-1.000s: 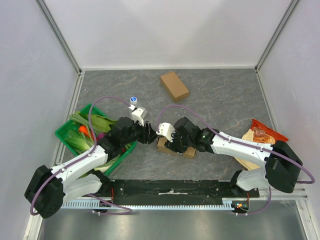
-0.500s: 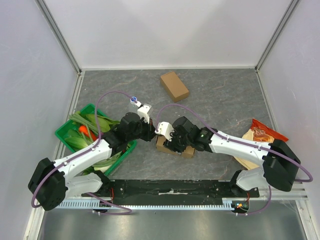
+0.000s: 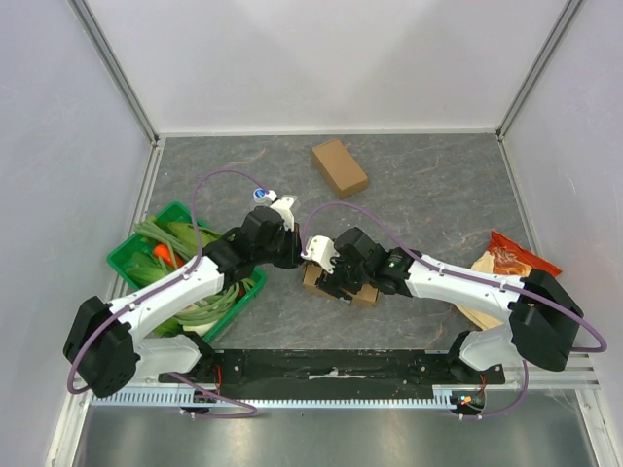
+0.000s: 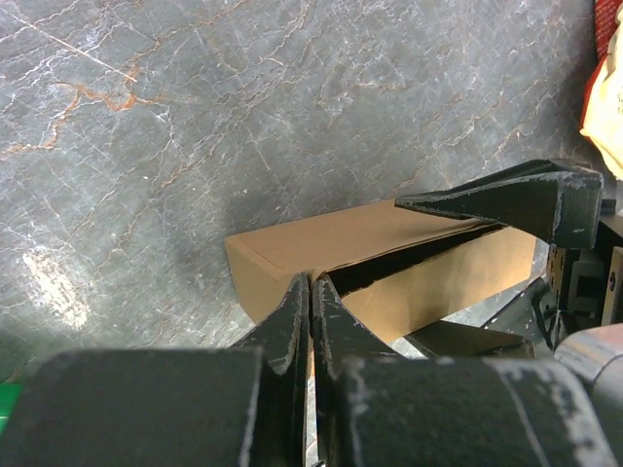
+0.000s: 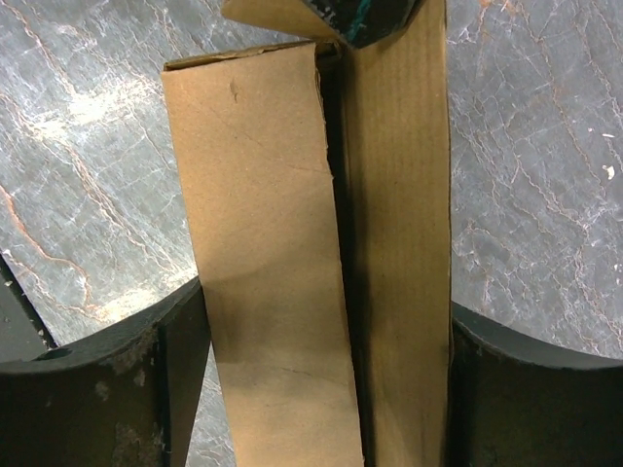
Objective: Fold the paper box
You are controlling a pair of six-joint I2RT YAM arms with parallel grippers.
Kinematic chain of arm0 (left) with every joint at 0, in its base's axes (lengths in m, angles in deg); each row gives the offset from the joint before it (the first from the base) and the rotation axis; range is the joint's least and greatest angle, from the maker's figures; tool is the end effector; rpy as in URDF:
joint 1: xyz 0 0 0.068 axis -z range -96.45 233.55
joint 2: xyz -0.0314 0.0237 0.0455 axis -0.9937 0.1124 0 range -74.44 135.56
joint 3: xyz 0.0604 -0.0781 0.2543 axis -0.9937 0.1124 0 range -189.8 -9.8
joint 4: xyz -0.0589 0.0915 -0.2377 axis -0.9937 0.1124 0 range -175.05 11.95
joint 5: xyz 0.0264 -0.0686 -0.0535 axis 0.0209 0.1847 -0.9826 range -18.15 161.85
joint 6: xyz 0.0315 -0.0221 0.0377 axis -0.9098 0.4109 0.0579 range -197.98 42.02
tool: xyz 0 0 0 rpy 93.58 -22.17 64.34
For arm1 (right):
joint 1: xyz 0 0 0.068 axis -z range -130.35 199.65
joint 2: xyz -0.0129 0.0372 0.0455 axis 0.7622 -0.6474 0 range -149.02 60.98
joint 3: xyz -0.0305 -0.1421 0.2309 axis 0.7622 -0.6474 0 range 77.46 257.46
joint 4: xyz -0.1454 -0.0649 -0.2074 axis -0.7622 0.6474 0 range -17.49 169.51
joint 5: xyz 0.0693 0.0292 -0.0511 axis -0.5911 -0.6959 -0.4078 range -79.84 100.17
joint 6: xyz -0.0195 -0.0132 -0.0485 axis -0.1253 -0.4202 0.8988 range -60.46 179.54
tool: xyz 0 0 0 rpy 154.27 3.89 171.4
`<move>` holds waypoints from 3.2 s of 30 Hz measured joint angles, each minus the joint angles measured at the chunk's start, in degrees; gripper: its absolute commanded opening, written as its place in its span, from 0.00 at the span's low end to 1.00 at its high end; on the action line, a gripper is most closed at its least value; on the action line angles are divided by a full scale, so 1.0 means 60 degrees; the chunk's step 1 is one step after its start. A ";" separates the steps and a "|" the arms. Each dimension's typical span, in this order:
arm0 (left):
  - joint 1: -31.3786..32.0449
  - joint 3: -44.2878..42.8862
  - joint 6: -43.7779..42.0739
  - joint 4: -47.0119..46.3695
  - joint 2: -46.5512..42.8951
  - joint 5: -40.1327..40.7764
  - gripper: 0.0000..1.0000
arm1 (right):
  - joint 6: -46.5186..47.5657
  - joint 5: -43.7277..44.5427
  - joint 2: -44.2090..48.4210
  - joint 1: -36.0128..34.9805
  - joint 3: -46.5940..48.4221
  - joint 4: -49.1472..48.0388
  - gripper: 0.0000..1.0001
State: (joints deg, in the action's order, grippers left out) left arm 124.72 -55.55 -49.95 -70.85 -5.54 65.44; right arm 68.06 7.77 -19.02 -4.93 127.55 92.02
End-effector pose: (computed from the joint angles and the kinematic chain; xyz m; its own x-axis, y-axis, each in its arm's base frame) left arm 0.1936 -0.1747 0.2523 -0.7419 0.0285 -0.6699 0.4218 0.7964 -0.4333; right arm 0.1654 0.2354 0.2200 -0.3123 -0.6947 -0.6480 -0.8861 0.4590 -0.0650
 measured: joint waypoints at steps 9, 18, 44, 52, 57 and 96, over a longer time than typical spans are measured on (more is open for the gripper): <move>-0.0069 -0.0594 0.0474 0.0710 0.0459 0.0018 0.02 | -0.0051 0.0149 -0.0142 -0.0011 0.0000 -0.0087 0.81; -0.0127 -0.0914 0.0776 0.1206 0.0514 -0.0066 0.02 | -0.0175 0.0430 -0.0189 -0.0044 0.0000 -0.0131 0.83; -0.0193 0.0382 0.1468 -0.0670 -0.0080 0.0011 0.02 | -0.1588 -0.0871 -0.0565 0.0852 0.0590 0.0259 0.98; -0.0160 0.0382 0.1468 -0.0616 0.0018 0.0040 0.02 | -0.2568 -0.1260 -0.0390 0.1300 0.0798 0.0412 0.98; -0.0160 0.0382 0.1468 -0.0652 0.0084 0.0047 0.02 | -0.3016 -0.1402 -0.0390 0.1541 0.0856 0.0590 0.98; -0.0135 0.0608 0.1756 -0.0667 -0.0175 -0.0652 0.02 | -0.4554 0.0630 0.0532 0.1308 -0.0007 0.0040 0.98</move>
State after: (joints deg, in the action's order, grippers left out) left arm 123.91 -51.90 -39.42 -74.85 -6.59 61.52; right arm 40.73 11.55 -15.83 2.91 127.50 92.26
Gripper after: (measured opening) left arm 0.020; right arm 0.982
